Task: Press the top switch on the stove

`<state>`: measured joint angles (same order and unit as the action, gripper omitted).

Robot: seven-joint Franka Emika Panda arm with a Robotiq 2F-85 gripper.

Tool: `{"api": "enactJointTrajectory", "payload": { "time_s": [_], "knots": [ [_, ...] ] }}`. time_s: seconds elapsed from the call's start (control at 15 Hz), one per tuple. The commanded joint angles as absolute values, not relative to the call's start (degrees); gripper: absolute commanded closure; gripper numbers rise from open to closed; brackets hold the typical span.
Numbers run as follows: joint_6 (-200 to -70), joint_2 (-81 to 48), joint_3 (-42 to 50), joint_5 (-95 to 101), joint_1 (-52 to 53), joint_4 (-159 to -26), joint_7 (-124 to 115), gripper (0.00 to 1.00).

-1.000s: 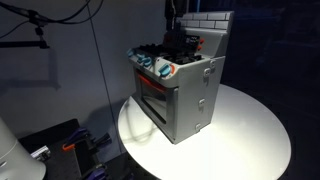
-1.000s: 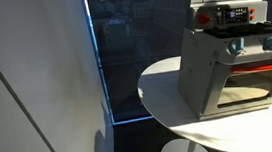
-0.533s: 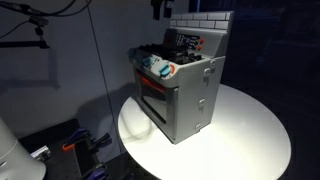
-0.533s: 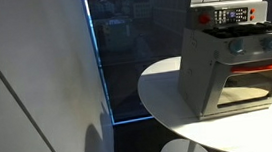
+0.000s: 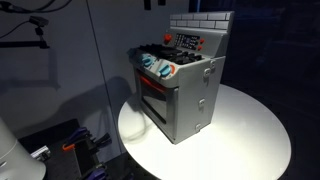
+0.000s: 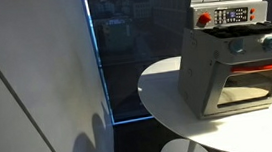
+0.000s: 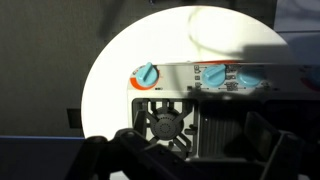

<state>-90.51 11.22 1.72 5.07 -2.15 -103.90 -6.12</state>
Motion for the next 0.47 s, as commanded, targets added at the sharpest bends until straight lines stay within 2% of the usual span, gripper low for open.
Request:
{"api": "enactJointTrajectory", "payload": {
  "time_s": [0.0, 0.4],
  "knots": [
    [-93.4, 14.9, 1.7, 5.3, -2.0, -107.9, -3.4, 0.00],
    [-93.1, 13.6, 1.6, 5.0, -2.2, -107.9, -4.2, 0.00]
  ]
}}
